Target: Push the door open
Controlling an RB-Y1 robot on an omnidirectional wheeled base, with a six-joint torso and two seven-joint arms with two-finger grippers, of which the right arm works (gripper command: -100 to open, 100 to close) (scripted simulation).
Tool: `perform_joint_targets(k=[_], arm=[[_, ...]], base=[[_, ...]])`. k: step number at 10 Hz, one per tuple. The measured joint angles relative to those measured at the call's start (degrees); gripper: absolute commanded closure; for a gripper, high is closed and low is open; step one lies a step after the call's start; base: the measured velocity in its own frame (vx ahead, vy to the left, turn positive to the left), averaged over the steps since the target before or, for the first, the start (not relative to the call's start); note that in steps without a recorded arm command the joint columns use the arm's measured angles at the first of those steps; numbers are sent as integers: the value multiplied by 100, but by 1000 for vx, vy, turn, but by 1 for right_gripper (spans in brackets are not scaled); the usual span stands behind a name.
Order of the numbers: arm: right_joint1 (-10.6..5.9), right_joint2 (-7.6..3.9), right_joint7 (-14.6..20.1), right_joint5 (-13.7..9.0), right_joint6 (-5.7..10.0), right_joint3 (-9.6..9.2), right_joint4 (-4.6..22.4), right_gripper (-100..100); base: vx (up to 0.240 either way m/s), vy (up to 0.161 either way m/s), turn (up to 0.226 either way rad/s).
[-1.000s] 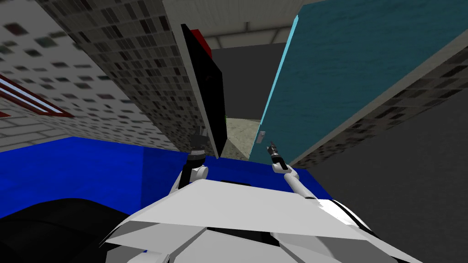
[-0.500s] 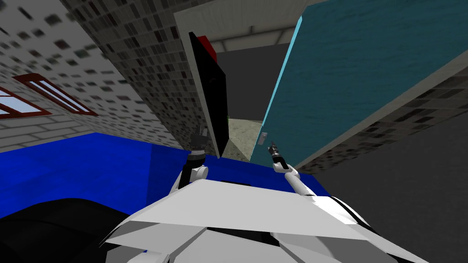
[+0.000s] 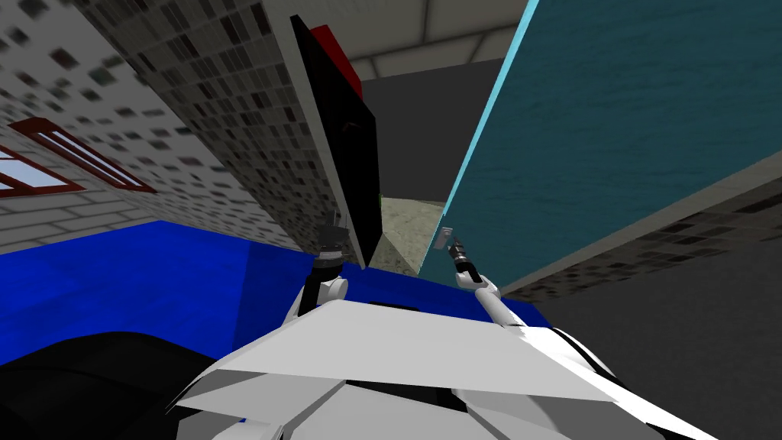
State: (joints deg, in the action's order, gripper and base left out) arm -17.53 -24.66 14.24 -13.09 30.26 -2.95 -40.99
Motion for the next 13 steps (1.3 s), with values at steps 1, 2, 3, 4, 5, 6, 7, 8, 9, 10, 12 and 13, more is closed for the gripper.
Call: perform_joint_targets(k=[1, 2, 3, 4, 5, 6, 7, 8, 9, 10, 12, 13], arm=[[-8, 8, -13, -2, 2, 18, 16, -100], [-11, 16, -27, -4, 0, 35, 23, -100], [-17, 23, -38, -5, 1, 50, 35, -100], [-22, 32, -51, -6, 0, 66, 43, -100], [-25, 33, -54, -7, 0, 68, 43, 100], [-29, 31, -52, -7, 2, 68, 39, 100], [-38, 23, -51, -8, 6, 74, 35, 100], [-32, 24, -53, -7, 1, 71, 40, 100], [-23, 28, -55, -5, -4, 68, 46, 100], [-17, 31, -56, -4, -7, 65, 50, 100], [-4, 67, -86, -7, -18, 84, 79, 100], [-14, 86, -108, -10, -19, 98, 136, 100]], base=[[184, -11, 23], [184, -23, 22], [183, -37, 30], [80, -19, 12], [-11, 3, -7], [-26, 5, 0], [-24, 4, 1], [-16, 3, -3], [-9, 2, -3], [0, 0, 0], [135, 19, -51], [188, 25, -52]])
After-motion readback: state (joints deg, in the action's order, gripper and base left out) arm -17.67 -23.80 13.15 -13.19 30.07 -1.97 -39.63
